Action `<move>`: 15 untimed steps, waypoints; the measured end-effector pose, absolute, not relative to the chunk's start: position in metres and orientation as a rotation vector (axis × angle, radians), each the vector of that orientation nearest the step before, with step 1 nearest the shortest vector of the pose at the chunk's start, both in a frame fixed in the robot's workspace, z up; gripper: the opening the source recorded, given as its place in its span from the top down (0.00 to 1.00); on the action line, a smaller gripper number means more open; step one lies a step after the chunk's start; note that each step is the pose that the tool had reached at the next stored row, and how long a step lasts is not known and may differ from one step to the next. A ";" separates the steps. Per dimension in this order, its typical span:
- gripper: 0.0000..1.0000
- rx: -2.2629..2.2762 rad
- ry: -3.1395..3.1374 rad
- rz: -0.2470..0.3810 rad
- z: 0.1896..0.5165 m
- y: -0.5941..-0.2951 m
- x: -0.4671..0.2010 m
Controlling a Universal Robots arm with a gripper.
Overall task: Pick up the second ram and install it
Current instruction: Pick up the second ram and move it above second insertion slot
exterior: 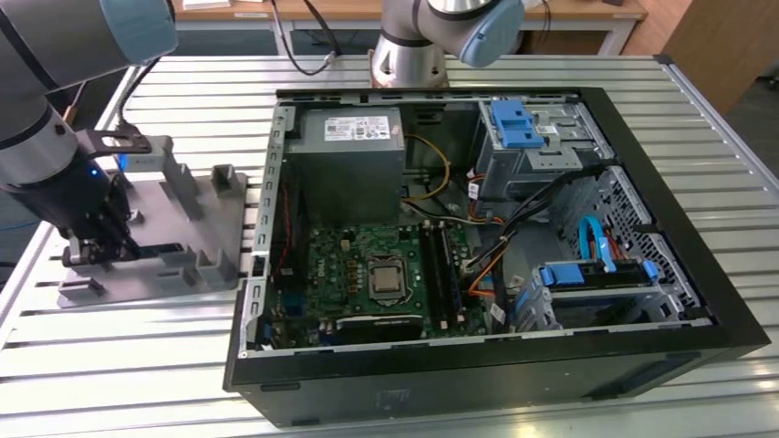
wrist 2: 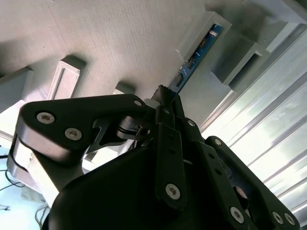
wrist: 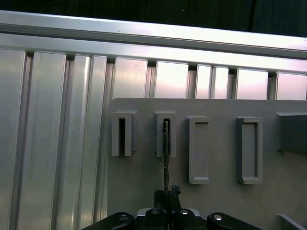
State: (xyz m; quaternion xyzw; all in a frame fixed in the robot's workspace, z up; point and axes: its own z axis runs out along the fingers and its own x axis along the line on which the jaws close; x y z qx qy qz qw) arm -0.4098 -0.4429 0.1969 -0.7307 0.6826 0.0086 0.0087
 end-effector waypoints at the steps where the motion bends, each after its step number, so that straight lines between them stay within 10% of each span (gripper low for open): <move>1: 0.86 -2.283 2.133 0.027 0.199 -0.443 -0.410; 15: 0.86 -2.283 2.133 0.027 0.215 -0.443 -0.410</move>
